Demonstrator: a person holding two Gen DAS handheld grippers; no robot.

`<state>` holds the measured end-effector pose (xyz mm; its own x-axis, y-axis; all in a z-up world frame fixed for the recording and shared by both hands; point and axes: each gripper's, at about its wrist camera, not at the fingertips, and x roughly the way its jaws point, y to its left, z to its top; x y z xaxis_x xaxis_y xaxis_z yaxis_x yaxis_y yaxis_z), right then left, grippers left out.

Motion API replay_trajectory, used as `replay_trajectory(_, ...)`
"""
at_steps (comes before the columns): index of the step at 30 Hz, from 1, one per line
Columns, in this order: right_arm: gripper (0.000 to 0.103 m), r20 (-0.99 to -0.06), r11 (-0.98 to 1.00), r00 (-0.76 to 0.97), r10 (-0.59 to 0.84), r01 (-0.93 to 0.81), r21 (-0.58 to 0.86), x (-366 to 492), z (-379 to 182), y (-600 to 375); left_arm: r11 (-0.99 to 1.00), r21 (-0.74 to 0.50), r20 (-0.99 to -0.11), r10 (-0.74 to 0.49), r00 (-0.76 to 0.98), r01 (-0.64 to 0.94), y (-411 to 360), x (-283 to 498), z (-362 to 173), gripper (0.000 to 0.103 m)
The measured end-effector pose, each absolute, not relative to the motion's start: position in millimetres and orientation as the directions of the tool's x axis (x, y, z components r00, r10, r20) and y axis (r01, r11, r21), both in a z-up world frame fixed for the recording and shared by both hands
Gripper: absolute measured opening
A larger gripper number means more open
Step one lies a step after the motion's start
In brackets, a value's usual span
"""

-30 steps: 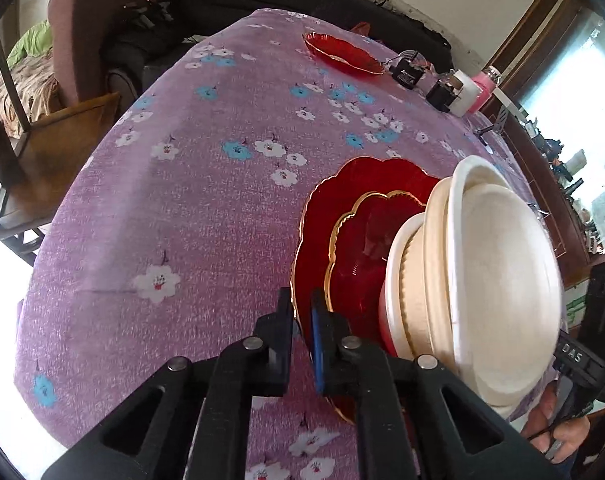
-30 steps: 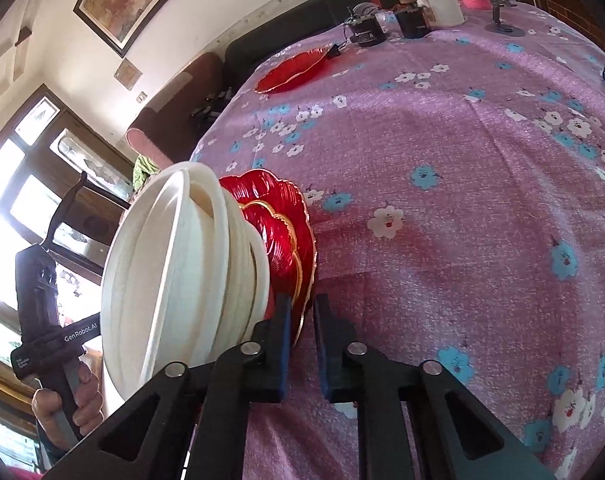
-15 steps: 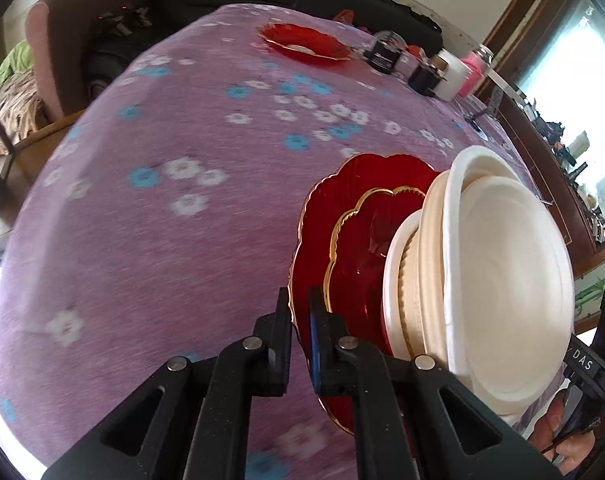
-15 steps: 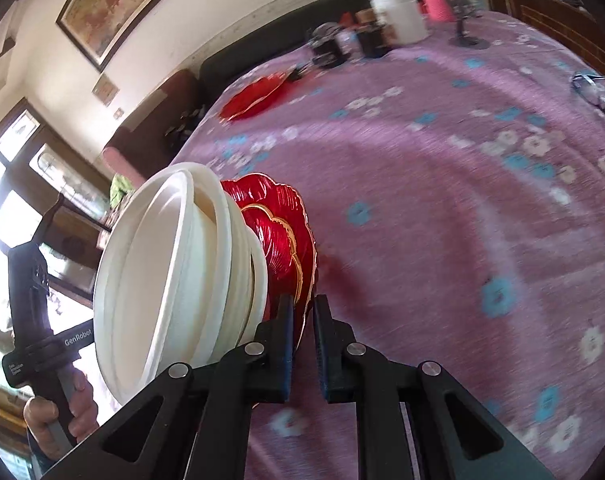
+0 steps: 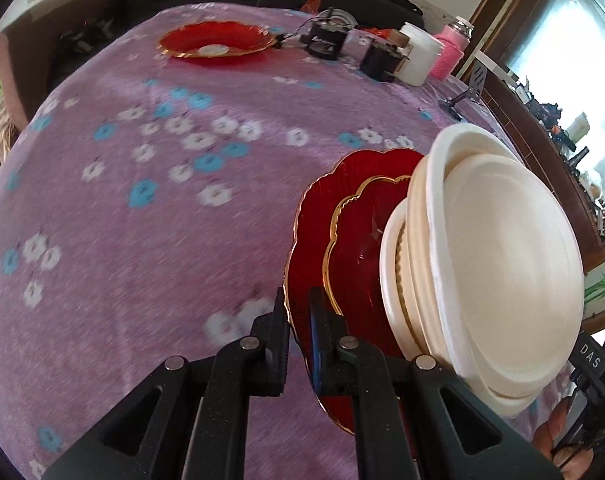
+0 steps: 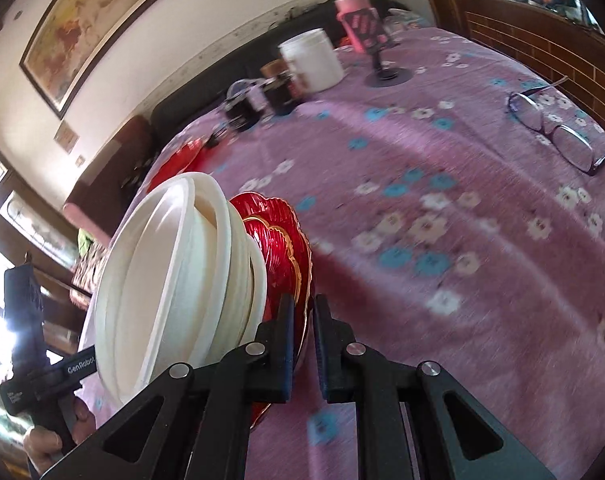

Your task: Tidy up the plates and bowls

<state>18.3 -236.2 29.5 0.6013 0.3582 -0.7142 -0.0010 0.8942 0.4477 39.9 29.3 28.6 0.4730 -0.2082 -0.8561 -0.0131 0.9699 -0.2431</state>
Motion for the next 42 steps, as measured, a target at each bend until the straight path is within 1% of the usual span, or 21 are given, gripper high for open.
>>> replay_trajectory(4, 0.010, -0.709, 0.885, 0.602, 0.368, 0.006, 0.465, 27.8, 21.1, -250.8, 0.974, -0.227, -0.831, -0.188, 0.523, -0.010, 17.3, 42.4, 28.0, 0.007)
replay_trajectory(7, 0.012, -0.690, 0.873, 0.602, 0.402, -0.026, 0.486, 26.4, 18.6, -255.6, 0.963, -0.268, -0.810, -0.217, 0.546, -0.016, 21.1, 38.8, 23.7, 0.011)
replay_trajectory(8, 0.013, -0.684, 0.867, 0.599, 0.415, -0.033, 0.497, 25.4, 17.6, -258.7, 0.959, -0.282, -0.804, -0.228, 0.548, -0.015, 22.8, 36.4, 21.1, 0.016)
replay_trajectory(9, 0.015, -0.681, 0.865, 0.600, 0.421, -0.038, 0.501, 24.6, 16.8, -260.4, 0.958, -0.285, -0.801, -0.226, 0.554, -0.019, 24.5, 33.9, 19.1, 0.027)
replay_trajectory(10, 0.023, -0.676, 0.868, 0.608, 0.416, -0.043, 0.495, 21.1, 17.7, -264.6, 0.960, -0.278, -0.797, -0.211, 0.566, -0.033, 27.2, 30.3, 16.7, 0.035)
replay_trajectory(11, 0.037, -0.673, 0.873, 0.618, 0.405, -0.042, 0.486, 18.2, 18.1, -268.0, 0.960, -0.278, -0.793, -0.204, 0.574, -0.043, 28.8, 27.9, 15.5, 0.043)
replay_trajectory(13, 0.049, -0.649, 0.874, 0.649, 0.397, -0.053, 0.482, 9.4, 20.9, -276.9, 0.953, -0.299, -0.774, -0.213, 0.596, -0.049, 33.0, 20.7, 15.6, 0.047)
replay_trajectory(14, 0.052, -0.637, 0.875, 0.659, 0.399, -0.067, 0.479, 7.3, 22.2, -279.7, 0.953, -0.298, -0.770, -0.209, 0.603, -0.049, 33.9, 19.4, 15.8, 0.051)
replay_trajectory(17, 0.054, -0.615, 0.877, 0.681, 0.398, -0.085, 0.473, 6.0, 25.1, -286.1, 0.950, -0.306, -0.735, -0.197, 0.649, -0.058, 37.2, 17.0, 17.9, 0.053)
replay_trajectory(18, 0.054, -0.595, 0.871, 0.696, 0.402, -0.091, 0.482, 4.8, 26.8, -289.7, 0.950, -0.307, -0.724, -0.191, 0.663, -0.061, 38.6, 15.0, 19.4, 0.058)
replay_trajectory(20, 0.054, -0.566, 0.886, 0.748, 0.347, -0.064, 0.459, 0.2, 27.9, -296.9, 0.941, -0.333, -0.691, -0.196, 0.696, -0.065, 44.7, 10.3, 25.3, 0.064)
replay_trajectory(21, 0.054, -0.567, 0.893, 0.761, 0.316, -0.036, 0.448, -1.3, 26.3, -299.8, 0.941, -0.328, -0.675, -0.174, 0.717, -0.080, 47.4, 7.7, 28.3, 0.070)
replay_trajectory(23, 0.054, -0.586, 0.882, 0.746, 0.317, -0.004, 0.472, 2.2, 20.3, -305.8, 0.941, -0.323, -0.652, -0.145, 0.744, -0.099, 51.4, 4.6, 32.4, 0.077)
replay_trajectory(25, 0.054, -0.636, 0.888, 0.719, 0.281, 0.056, 0.456, 8.0, 11.2, -309.9, 0.945, -0.305, -0.643, -0.116, 0.757, -0.115, 50.8, 2.4, 34.1, 0.078)
replay_trajectory(27, 0.054, -0.664, 0.877, 0.689, 0.289, 0.088, 0.473, 16.9, 2.6, -315.5, 0.953, -0.281, -0.637, -0.096, 0.765, -0.114, 48.0, 1.5, 36.7, 0.078)
replay_trajectory(28, 0.053, -0.679, 0.873, 0.684, 0.269, 0.124, 0.471, 20.0, -0.7, -318.9, 0.957, -0.261, -0.624, -0.069, 0.778, -0.125, 47.3, -0.2, 39.3, 0.078)
replay_trajectory(31, 0.053, -0.683, 0.884, 0.692, 0.235, 0.140, 0.447, 23.3, 0.0, -320.2, 0.959, -0.219, -0.584, 0.018, 0.812, -0.180, 51.8, -1.4, 45.9, 0.078)
replay_trajectory(32, 0.052, -0.685, 0.886, 0.694, 0.221, 0.150, 0.438, 24.2, -0.4, -321.3, 0.957, -0.212, -0.581, 0.039, 0.813, -0.197, 53.5, -1.4, 46.3, 0.080)
replay_trajectory(37, 0.052, -0.694, 0.896, 0.690, 0.207, 0.152, 0.418, 26.2, -0.7, -319.7, 0.941, -0.211, -0.607, 0.086, 0.790, -0.264, 64.8, 2.2, 41.9, 0.081)
replay_trajectory(39, 0.053, -0.693, 0.896, 0.690, 0.209, 0.150, 0.419, 26.6, -0.7, -319.8, 0.932, -0.211, -0.596, 0.118, 0.794, -0.296, 70.7, -1.0, 44.2, 0.081)
replay_trajectory(42, 0.058, -0.692, 0.899, 0.689, 0.215, 0.136, 0.415, 27.2, 0.0, -316.7, 0.924, -0.182, -0.558, 0.185, 0.809, -0.337, 72.6, -10.2, 51.2, 0.083)
